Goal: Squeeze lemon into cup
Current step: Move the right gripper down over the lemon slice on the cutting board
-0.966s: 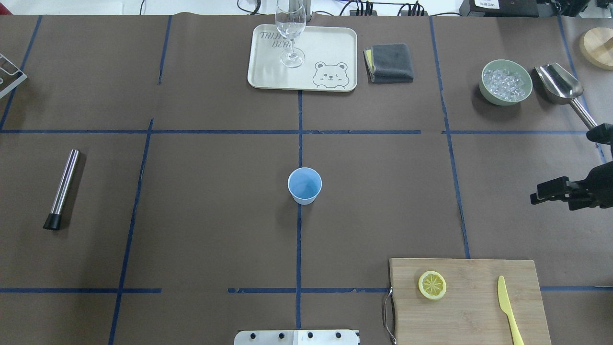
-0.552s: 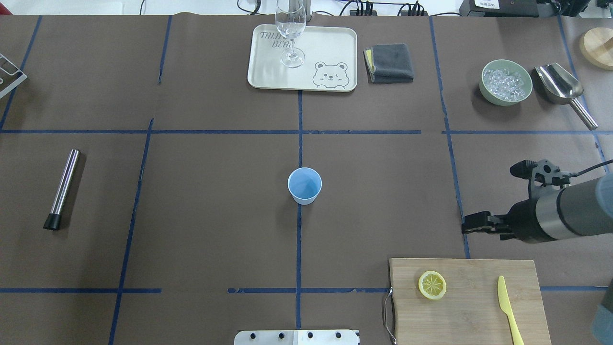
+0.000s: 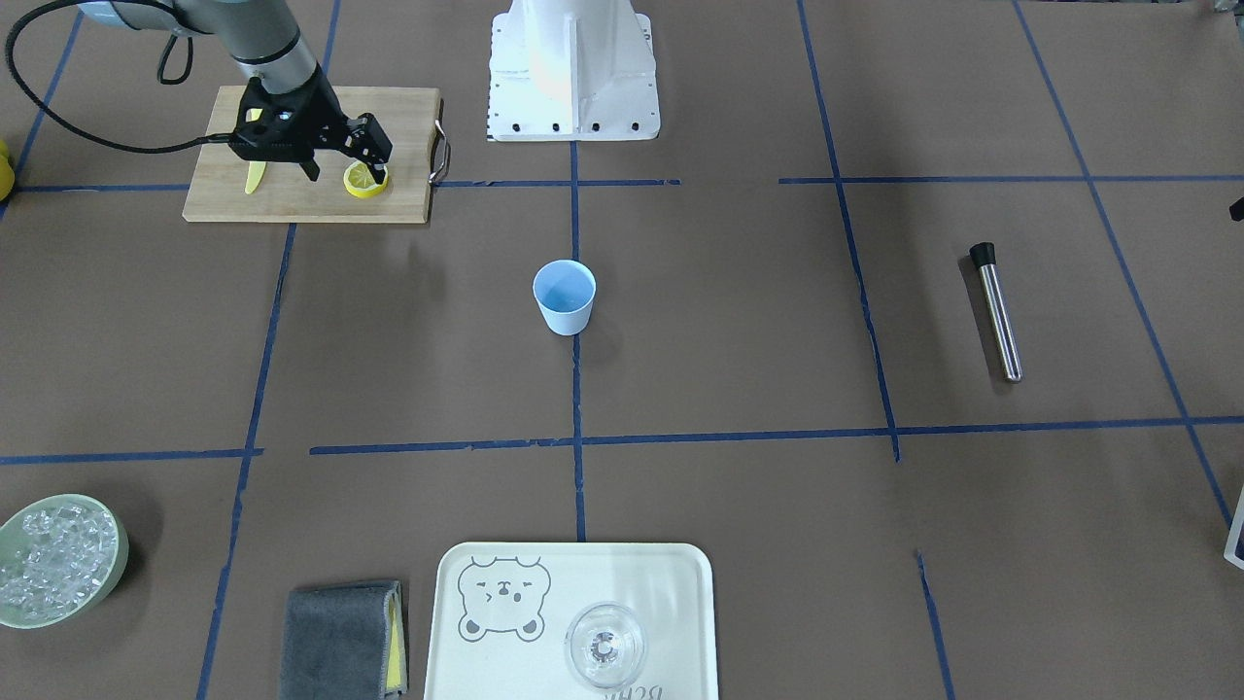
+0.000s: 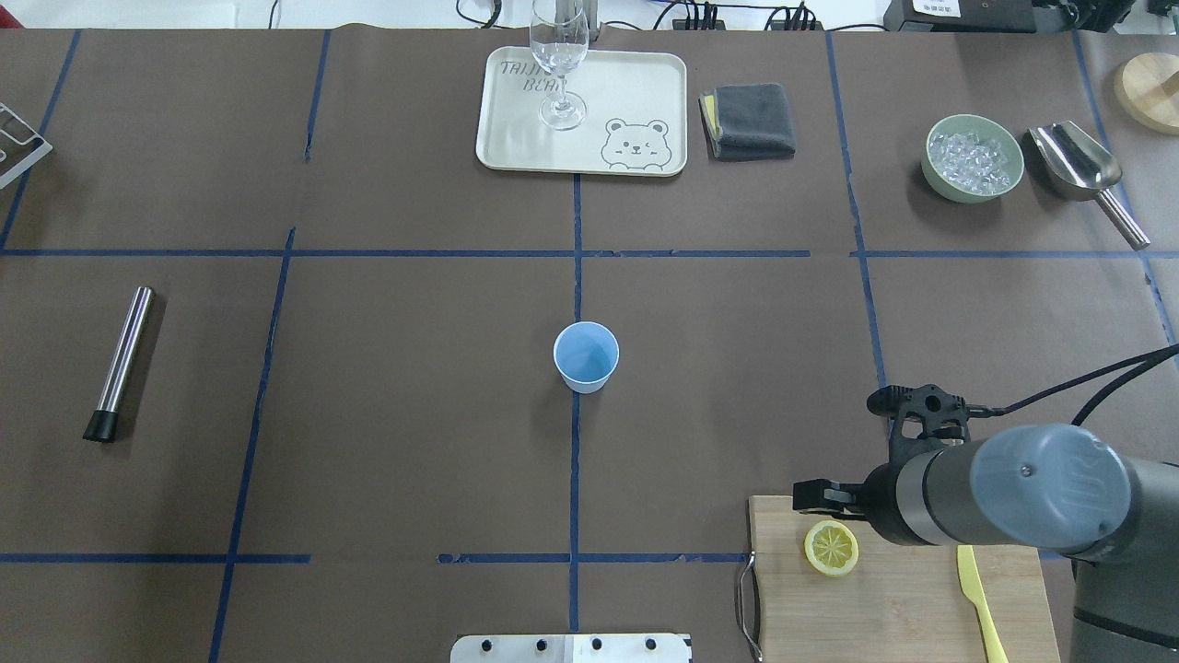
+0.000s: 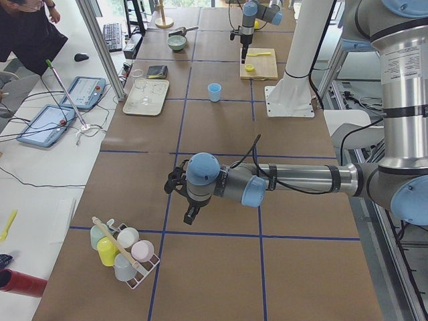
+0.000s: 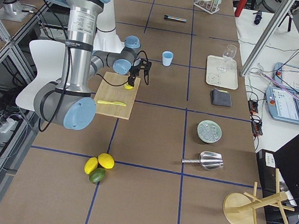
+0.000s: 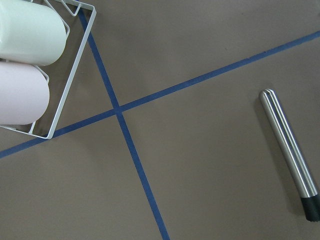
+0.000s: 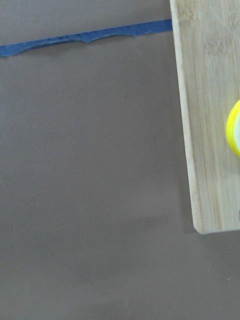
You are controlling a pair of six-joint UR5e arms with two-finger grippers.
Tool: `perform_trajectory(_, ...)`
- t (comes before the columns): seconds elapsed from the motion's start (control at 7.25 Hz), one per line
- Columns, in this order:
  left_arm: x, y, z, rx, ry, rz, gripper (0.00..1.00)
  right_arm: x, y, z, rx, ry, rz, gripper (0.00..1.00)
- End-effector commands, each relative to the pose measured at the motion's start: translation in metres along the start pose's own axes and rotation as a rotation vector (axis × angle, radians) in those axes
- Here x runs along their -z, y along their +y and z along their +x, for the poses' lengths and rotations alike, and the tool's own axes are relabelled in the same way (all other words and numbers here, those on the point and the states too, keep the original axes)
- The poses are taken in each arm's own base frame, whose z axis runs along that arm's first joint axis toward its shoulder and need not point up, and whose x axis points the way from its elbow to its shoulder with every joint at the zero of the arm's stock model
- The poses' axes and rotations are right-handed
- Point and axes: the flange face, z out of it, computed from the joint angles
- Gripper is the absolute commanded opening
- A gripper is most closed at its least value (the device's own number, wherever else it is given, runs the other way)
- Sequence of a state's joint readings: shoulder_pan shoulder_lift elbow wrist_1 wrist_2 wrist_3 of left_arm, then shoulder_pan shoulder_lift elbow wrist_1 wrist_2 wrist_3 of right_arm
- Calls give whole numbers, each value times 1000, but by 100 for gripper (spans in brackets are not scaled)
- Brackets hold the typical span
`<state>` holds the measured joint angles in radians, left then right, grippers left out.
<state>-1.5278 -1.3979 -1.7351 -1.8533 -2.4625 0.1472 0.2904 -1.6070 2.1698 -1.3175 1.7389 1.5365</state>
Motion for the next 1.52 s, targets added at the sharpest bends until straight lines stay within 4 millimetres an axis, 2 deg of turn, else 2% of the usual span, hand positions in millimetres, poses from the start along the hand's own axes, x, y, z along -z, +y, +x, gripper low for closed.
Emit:
perform_trajectory(0.0, 0, 1, 1, 2, 15, 1, 100, -14, 22, -13, 15, 49, 51, 99)
perform_trajectory(0.28, -1, 1, 1, 2, 16, 1, 100, -23, 32, -10, 17, 68, 41, 99)
perform_trajectory(0.69, 0, 1, 1, -2, 16, 4, 100, -36, 34, -1, 20, 99, 36, 96)
perform_trajectory(0.97, 0, 1, 1, -5, 16, 4, 100, -41, 35, -2, 22, 104, 29, 91)
perform_trajectory(1.1, -1, 1, 1, -4, 16, 3, 100, -41, 35, -2, 22, 104, 29, 82)
perform_trajectory(1.24, 0, 1, 1, -6, 16, 4, 100, -40, 35, -2, 22, 102, 28, 64)
perform_trajectory(1.38, 0, 1, 1, -6, 16, 4, 100, -39, 36, -3, 23, 99, 28, 53)
